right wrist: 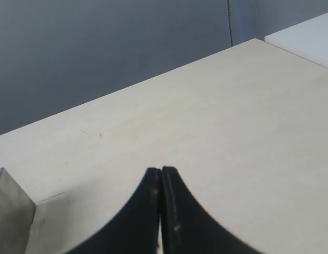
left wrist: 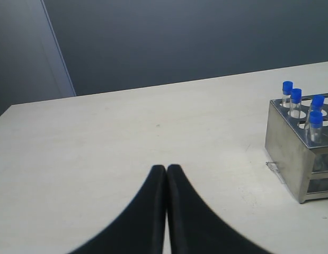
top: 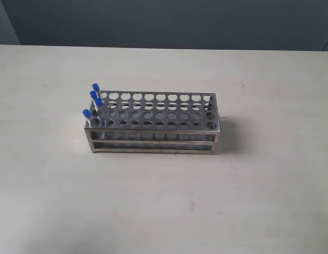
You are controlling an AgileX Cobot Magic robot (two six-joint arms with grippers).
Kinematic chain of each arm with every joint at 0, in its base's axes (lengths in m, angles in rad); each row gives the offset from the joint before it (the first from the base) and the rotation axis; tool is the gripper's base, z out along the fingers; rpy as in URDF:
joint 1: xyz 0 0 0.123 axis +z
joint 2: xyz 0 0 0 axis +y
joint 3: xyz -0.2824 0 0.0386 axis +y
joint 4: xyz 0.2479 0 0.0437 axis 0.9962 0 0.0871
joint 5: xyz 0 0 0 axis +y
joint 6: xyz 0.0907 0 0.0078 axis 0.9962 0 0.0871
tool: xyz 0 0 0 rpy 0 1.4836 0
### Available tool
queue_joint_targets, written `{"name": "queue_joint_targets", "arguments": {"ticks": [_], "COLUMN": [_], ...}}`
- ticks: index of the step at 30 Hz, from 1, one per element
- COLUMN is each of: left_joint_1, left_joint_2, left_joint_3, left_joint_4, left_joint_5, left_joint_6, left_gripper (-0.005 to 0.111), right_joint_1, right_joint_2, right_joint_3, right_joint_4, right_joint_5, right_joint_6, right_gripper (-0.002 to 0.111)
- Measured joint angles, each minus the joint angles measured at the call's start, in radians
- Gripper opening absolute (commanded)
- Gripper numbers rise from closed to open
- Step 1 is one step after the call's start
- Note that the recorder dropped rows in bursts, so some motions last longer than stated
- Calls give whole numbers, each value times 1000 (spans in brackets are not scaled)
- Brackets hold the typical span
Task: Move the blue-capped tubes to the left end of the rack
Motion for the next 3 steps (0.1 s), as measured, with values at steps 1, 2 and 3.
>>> {"name": "queue_joint_targets", "arguments": {"ticks": [1, 2, 3], "left_joint_1": [0, 0, 0], "left_joint_2": [0, 0, 0], "left_joint_3": [0, 0, 0], "left_joint_4": [0, 0, 0], "left_joint_5": [0, 0, 0], "left_joint_6": [0, 0, 0], "left_gripper": [1, 1, 1], "right_joint_1": [0, 0, 0], "right_joint_2": [0, 0, 0], "right_joint_3": [0, 0, 0], "right_joint_4": [0, 0, 0], "right_joint_5": [0, 0, 0], "right_joint_6": [0, 0, 0], "right_gripper": [0, 0, 0]}}
